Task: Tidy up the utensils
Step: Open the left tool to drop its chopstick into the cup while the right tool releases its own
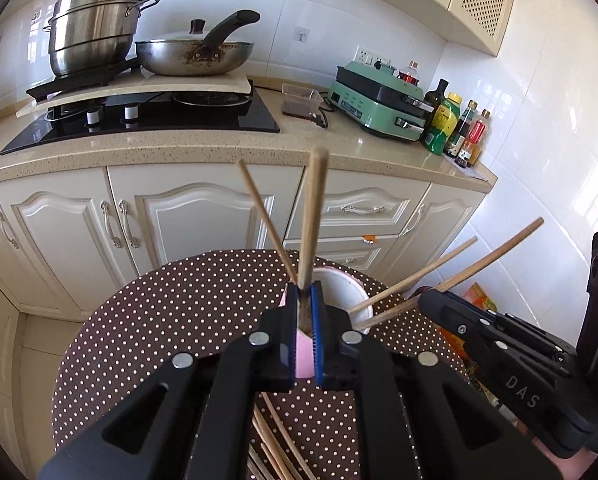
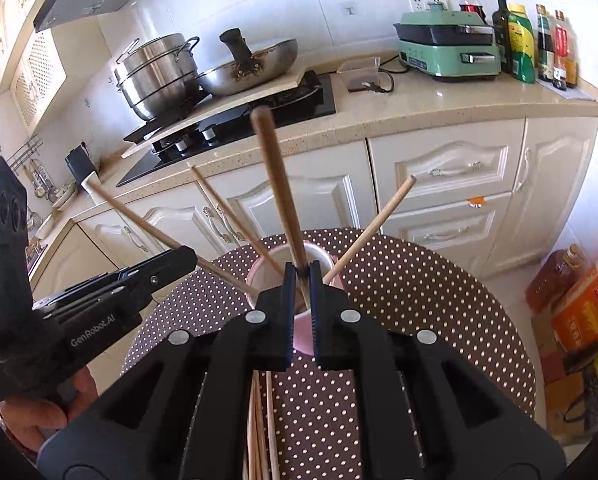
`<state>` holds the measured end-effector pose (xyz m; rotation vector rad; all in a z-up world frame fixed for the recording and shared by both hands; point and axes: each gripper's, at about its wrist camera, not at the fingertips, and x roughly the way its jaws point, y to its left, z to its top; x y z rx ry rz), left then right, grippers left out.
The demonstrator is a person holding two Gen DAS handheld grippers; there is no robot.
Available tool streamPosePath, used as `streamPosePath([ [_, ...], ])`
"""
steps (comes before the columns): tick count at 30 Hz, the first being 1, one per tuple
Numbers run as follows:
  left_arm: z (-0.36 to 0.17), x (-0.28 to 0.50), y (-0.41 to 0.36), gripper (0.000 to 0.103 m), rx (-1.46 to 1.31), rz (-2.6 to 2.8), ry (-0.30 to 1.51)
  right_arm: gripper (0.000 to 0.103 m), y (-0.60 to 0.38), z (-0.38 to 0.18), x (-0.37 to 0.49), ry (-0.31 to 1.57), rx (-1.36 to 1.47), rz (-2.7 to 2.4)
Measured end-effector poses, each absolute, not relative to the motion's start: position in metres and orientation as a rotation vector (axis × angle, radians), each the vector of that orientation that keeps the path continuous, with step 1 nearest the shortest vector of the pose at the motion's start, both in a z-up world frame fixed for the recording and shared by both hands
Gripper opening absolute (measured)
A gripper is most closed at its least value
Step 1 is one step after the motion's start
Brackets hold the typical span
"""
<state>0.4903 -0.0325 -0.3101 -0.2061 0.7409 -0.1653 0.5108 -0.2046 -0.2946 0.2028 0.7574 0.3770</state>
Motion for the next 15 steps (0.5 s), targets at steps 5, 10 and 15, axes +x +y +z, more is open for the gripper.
streamPosePath([
  [5, -0.313, 0.487, -0.031, 0.023, -0.214, -0.168, 0.789, 0.009, -0.202, -0.294, 0.505, 0.781, 0.221, 0.364],
  [10, -0.312, 0.475, -0.029, 0.025, -0.202, -0.184, 0.803, 0.034, -0.200, -0.288, 0.495, 0.776, 0.229, 0.352],
  [15, -0.311, 0.461, -0.020, 0.025, -0.224, -0.185, 0.807, 0.049, -0.197, -0.281, 0.481, 0.747, 0.222, 0.347],
])
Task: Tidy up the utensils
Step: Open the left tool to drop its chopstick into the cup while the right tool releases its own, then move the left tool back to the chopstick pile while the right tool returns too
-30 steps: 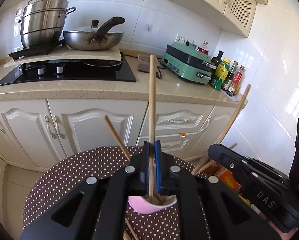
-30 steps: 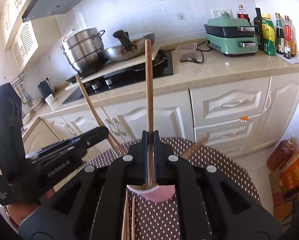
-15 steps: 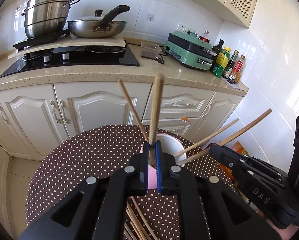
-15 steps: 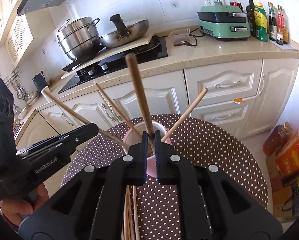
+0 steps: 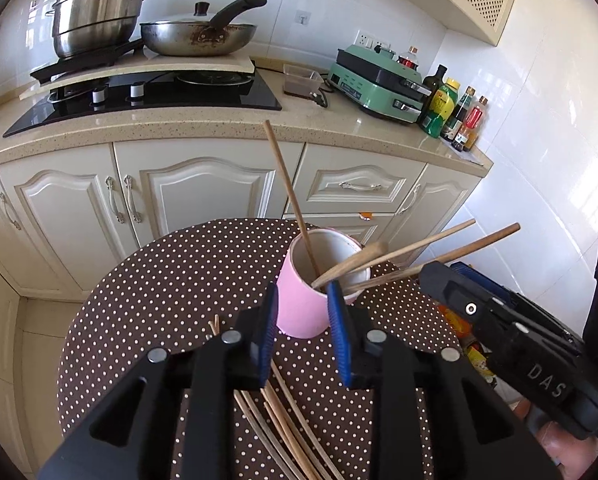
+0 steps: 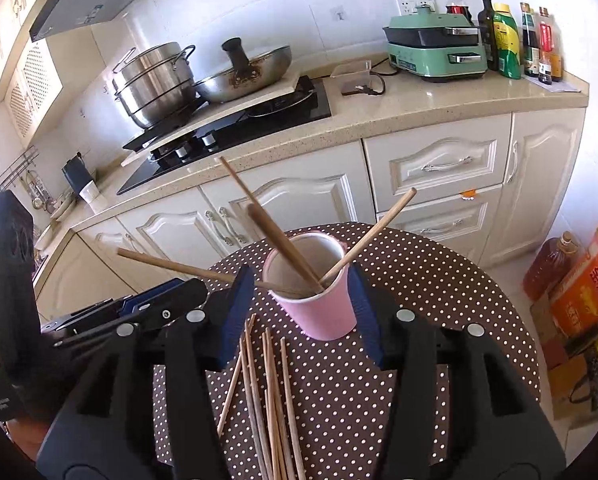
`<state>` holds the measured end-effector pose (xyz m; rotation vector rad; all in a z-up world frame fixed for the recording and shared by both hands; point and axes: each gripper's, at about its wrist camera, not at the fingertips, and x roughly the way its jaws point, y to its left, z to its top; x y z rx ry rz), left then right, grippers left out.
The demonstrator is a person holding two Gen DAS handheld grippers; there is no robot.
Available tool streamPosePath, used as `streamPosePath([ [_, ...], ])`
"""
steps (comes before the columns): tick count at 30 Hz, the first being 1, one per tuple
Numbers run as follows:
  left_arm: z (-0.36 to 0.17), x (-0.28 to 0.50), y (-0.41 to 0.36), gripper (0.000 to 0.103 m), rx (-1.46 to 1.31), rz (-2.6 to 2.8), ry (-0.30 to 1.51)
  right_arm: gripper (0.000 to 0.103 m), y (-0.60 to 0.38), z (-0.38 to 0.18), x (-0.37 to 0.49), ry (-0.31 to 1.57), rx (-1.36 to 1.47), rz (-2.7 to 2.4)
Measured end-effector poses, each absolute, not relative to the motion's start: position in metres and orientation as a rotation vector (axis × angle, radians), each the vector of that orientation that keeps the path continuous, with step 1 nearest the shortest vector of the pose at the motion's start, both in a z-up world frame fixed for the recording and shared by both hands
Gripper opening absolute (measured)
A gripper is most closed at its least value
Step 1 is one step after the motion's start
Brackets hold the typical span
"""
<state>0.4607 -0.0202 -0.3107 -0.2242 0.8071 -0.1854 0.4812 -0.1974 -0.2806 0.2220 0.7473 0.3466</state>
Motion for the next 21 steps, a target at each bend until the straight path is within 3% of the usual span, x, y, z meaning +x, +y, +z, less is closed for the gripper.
streamPosePath([
  [11, -0.326, 0.426, 0.034, 0.025, -0.303, -0.111, 0.849, 0.049, -0.188, -0.294, 0.451, 0.802, 0.179, 0.335],
  [21, -0.399, 0.432, 0.040, 0.025, -0.303, -0.110, 1.151, 0.049, -0.169, -0.349, 0.444, 1.002, 0.093, 0.342],
])
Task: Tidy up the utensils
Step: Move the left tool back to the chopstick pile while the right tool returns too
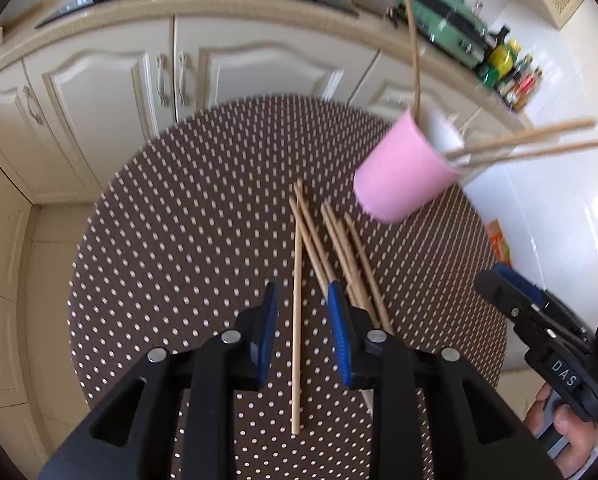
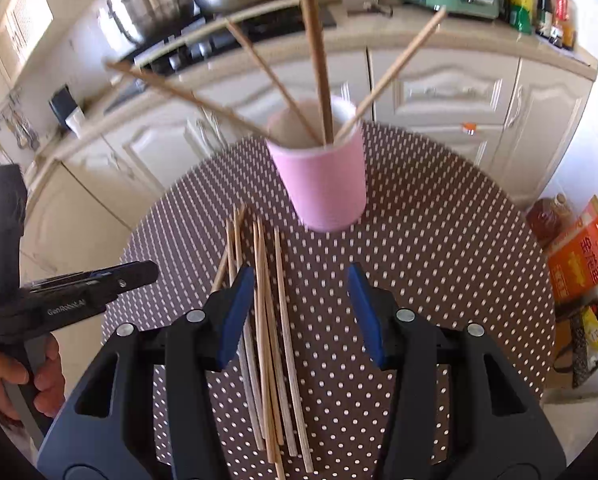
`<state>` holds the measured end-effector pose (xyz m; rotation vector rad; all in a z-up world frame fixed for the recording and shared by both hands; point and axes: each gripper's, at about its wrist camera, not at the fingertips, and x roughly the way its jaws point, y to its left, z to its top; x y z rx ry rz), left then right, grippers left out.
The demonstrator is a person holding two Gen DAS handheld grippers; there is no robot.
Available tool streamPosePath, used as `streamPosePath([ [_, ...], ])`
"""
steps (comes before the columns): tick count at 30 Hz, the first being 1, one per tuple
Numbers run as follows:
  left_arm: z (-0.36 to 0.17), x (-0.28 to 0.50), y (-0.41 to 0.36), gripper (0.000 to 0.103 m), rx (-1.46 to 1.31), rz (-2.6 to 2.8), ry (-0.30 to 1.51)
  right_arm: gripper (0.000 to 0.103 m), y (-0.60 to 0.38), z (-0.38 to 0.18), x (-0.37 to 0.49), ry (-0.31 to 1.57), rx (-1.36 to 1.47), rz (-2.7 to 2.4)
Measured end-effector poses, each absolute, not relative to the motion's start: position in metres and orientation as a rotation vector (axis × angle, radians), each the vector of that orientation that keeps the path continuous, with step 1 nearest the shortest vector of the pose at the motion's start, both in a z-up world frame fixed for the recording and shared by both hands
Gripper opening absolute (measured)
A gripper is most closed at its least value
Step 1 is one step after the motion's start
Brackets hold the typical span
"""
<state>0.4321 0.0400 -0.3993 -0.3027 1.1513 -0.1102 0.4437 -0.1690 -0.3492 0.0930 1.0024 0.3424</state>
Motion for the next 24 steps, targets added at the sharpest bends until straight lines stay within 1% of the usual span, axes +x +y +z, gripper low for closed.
streamPosePath([
  [6, -0.437, 0.450, 0.024, 0.025, -0.236, -0.109, 1.264, 0.049, -0.160, -0.372, 0.448, 1.082, 0.046, 0.361],
  [12, -0.455, 0.471, 0.017, 0.025, -0.183, -0.088, 1.295, 0.048, -0.151, -0.387, 0.455, 1.129, -0.008, 0.392],
  [14, -0.461, 0.476, 0.015, 0.025, -0.170, -0.079, 1.307, 0.045, -0.149, -0.391, 0.457, 1.145, -0.009, 0.404],
  [16, -0.466, 0.478, 0.012, 0.025, -0.160, -0.072, 1.308, 0.040, -0.145, -0.397, 0.460, 1.163, -0.018, 0.414],
  [17, -0.467, 0.478, 0.011, 0.019, -0.149, -0.064, 1.306, 0.037, -0.144, -0.399, 0.462, 1.168, -0.020, 0.418],
  [18, -0.469, 0.480, 0.008, 0.016, -0.138, -0.055, 1.297, 0.036, -0.142, -0.402, 0.463, 1.177, -0.026, 0.423],
  [19, -0.470, 0.479, 0.008, 0.010, -0.150, -0.059, 1.296, 0.035, -0.141, -0.404, 0.465, 1.182, -0.031, 0.427],
  [20, -0.471, 0.478, 0.008, 0.006, -0.149, -0.046, 1.295, 0.035, -0.138, -0.407, 0.466, 1.188, -0.037, 0.432],
  [24, -0.472, 0.466, 0.016, 0.006, -0.192, -0.039, 1.294, 0.034, -0.129, -0.412, 0.473, 1.204, -0.058, 0.459],
])
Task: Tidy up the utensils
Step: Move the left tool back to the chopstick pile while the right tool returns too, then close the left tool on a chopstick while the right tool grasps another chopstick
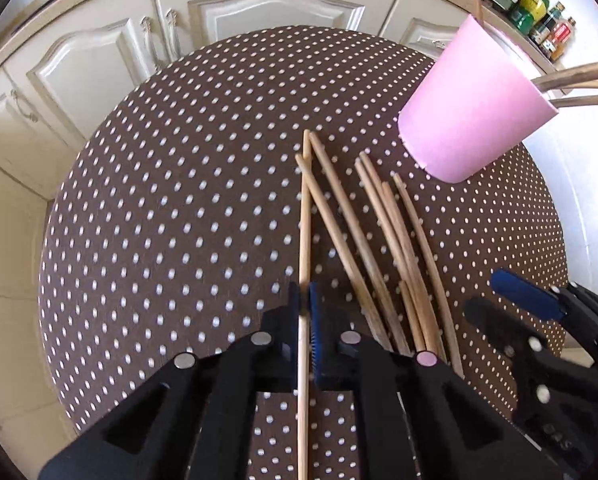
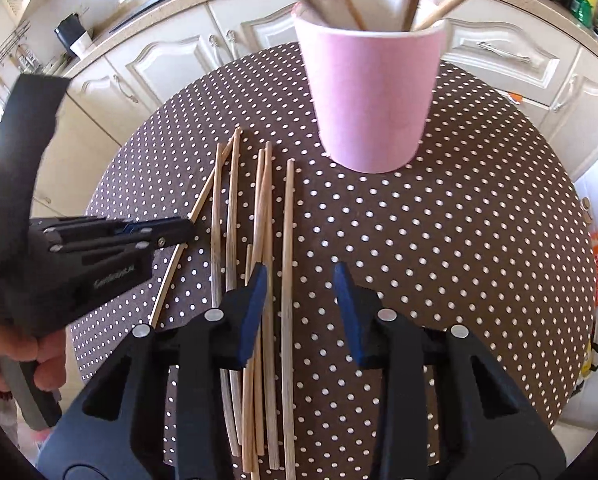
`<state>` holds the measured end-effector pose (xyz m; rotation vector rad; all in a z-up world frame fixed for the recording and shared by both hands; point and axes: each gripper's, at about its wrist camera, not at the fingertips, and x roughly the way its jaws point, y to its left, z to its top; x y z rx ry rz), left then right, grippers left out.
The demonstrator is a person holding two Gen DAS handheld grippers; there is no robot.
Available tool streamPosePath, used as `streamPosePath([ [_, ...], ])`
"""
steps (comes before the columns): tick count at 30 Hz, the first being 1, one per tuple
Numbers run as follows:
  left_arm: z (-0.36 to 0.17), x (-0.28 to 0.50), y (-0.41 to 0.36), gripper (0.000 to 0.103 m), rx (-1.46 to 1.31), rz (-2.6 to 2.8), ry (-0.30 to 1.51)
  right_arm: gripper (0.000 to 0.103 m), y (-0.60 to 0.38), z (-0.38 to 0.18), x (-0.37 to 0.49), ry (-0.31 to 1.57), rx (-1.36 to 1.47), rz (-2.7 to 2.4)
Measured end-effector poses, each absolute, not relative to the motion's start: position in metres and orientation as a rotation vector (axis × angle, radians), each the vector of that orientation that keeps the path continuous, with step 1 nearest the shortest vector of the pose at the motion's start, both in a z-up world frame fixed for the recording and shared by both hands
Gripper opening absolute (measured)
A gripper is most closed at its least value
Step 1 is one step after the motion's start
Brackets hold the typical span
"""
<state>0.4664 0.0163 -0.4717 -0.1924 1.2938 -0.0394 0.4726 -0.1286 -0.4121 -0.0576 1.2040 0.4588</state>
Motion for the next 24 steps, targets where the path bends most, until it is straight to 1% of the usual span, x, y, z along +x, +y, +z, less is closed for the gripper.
streamPosePath([
  [5, -0.476, 0.439, 0.027, 0.006, -0.211, -0.042, 1.312, 0.031, -0.115, -0.419, 0.480, 1.221, -0.098, 0.466],
  [7, -0.477, 0.428, 0.032, 0.006, -0.221, -0.037, 1.323, 0.028, -0.111, -0.422, 0.481, 1.235, -0.109, 0.466],
  [10, -0.479, 0.420, 0.041, 0.006, -0.283, -0.028, 1.334, 0.027, -0.106, -0.428, 0.483, 1.257, -0.129, 0.457],
  [12, -0.479, 0.418, 0.049, 0.006, -0.328, -0.020, 1.324, 0.025, -0.103, -0.432, 0.486, 1.280, -0.144, 0.447],
  [16, -0.479, 0.437, 0.062, 0.006, -0.337, -0.011, 1.313, 0.022, -0.094, -0.436, 0.494, 1.309, -0.176, 0.433],
  [18, -0.482, 0.447, 0.063, 0.006, -0.326, -0.005, 1.329, 0.020, -0.085, -0.437, 0.499, 1.322, -0.194, 0.425],
  [24, -0.488, 0.485, 0.063, 0.006, -0.278, 0.009, 1.389, 0.019, -0.069, -0.439, 0.516, 1.388, -0.230, 0.425],
])
